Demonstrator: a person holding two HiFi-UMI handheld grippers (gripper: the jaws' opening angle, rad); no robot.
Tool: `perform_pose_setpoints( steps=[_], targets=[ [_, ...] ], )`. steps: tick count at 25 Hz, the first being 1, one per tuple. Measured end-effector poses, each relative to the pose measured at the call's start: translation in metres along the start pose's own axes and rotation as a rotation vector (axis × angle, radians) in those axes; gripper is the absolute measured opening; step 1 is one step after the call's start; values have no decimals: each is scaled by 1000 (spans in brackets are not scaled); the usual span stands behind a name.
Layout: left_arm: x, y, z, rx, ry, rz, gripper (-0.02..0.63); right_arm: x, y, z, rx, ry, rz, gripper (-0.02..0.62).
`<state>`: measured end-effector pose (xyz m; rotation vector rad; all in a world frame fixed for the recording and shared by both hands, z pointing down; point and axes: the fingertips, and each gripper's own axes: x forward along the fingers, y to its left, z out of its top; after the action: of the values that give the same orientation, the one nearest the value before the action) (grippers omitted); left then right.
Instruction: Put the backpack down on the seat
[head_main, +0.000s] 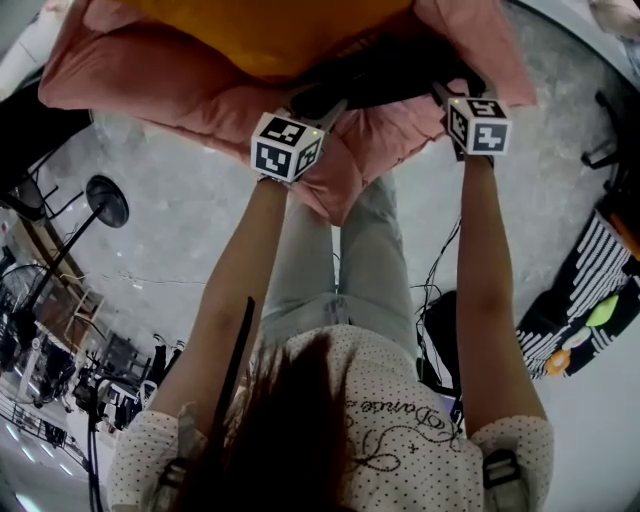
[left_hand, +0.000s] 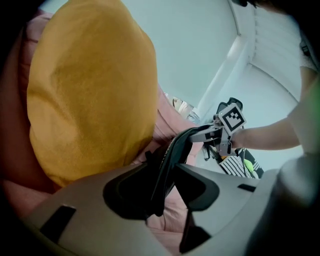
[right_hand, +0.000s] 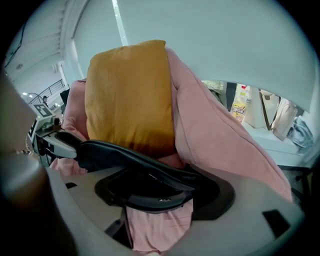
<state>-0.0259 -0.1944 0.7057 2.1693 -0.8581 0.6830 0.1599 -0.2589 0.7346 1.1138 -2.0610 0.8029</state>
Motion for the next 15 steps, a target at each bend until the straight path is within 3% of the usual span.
perform_pose_setpoints(
  steps=[7, 15],
  targets=[
    [-16, 0, 13, 35, -8, 2, 164, -5, 14, 10, 18, 4, 21, 407],
    [-32, -22, 20, 57, 6, 17, 166, -37, 11, 29, 65, -49, -15, 431]
  ],
)
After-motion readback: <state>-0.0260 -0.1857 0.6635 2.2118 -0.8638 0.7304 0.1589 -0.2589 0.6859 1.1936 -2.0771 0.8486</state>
